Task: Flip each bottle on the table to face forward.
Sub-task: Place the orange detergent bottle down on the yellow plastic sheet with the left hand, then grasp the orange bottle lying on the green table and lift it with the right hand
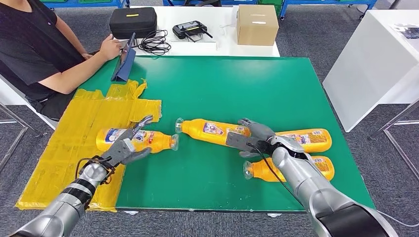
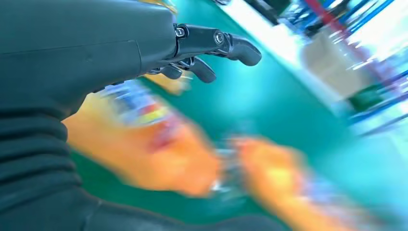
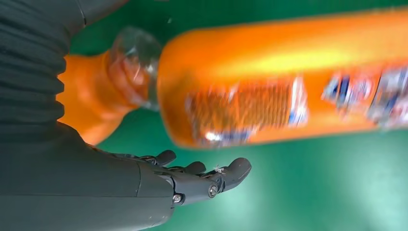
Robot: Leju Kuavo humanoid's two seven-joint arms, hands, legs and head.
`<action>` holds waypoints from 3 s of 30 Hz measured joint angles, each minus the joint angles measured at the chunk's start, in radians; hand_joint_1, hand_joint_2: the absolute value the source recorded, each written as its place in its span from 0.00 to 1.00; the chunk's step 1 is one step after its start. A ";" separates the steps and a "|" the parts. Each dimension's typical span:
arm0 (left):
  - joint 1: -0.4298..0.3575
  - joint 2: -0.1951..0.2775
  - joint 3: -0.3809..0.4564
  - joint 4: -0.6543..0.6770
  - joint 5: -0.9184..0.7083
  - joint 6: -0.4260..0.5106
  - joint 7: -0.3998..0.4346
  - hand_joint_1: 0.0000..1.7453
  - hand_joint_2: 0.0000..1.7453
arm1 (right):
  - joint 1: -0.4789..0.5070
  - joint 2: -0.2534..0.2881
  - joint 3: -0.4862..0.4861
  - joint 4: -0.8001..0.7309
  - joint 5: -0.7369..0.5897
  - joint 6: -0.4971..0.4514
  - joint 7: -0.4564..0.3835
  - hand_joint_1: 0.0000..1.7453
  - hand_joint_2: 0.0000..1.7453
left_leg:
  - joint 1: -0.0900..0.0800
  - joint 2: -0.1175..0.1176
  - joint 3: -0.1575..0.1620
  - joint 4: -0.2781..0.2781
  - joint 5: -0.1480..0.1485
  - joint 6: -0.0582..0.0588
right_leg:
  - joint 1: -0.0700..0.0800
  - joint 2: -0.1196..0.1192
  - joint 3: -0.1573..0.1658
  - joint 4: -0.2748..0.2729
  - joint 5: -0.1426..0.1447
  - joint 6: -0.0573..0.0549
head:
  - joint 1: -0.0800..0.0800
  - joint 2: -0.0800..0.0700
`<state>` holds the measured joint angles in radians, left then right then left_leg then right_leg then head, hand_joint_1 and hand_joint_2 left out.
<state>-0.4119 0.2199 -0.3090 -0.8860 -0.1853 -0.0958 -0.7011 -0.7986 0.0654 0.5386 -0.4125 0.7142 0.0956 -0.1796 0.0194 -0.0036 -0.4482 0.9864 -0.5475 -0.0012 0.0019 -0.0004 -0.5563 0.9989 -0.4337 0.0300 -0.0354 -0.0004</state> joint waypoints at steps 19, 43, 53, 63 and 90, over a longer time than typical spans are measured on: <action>0.130 -0.105 0.202 -0.313 0.141 -0.393 -0.001 0.00 0.00 | -0.008 0.120 0.091 0.062 0.182 -0.113 0.158 0.00 1.00 | -0.001 0.001 -0.005 0.000 0.000 0.000 | 0.000 0.001 -0.006 0.001 0.000 0.000 | 0.000 0.000; 0.132 -0.173 0.233 -0.331 0.126 -0.423 -0.001 0.00 0.00 | -0.015 0.144 0.147 0.124 0.194 0.098 0.314 1.00 1.00 | -0.002 0.002 0.004 0.000 0.000 0.000 | 0.000 0.001 0.001 0.000 0.000 0.000 | 0.000 0.000; 0.151 -0.254 0.313 -0.295 0.243 -0.408 0.040 0.00 0.00 | 0.073 0.108 -0.169 0.087 -0.230 -0.232 -0.106 1.00 1.00 | -0.005 0.001 0.002 0.000 0.000 0.000 | -0.002 0.001 0.001 0.000 0.000 0.000 | 0.000 0.000; 0.234 -0.316 0.341 -0.398 0.212 -0.294 0.101 0.00 1.00 | 0.223 0.152 -0.463 -0.146 -0.528 -0.107 -0.325 1.00 1.00 | -0.005 0.001 -0.006 0.000 0.000 0.000 | -0.002 0.001 -0.007 0.001 0.000 0.000 | 0.000 0.000; 0.406 -0.361 0.306 -0.616 0.225 -0.267 0.109 0.00 1.00 | 0.471 0.242 0.027 -0.568 -0.358 -0.041 -0.247 1.00 1.00 | -0.005 0.001 -0.009 -0.001 0.000 0.000 | -0.002 0.001 -0.010 0.001 0.000 0.000 | 0.000 0.000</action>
<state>-0.0061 -0.1415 -0.0025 -1.5021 0.0398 -0.3629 -0.5925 -0.3273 0.3071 0.5653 -0.9804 0.3567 0.0541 -0.4269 0.0144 -0.0023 -0.4568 0.9858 -0.5475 -0.0011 -0.0002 0.0007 -0.5663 0.9998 -0.4340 0.0300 -0.0353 -0.0004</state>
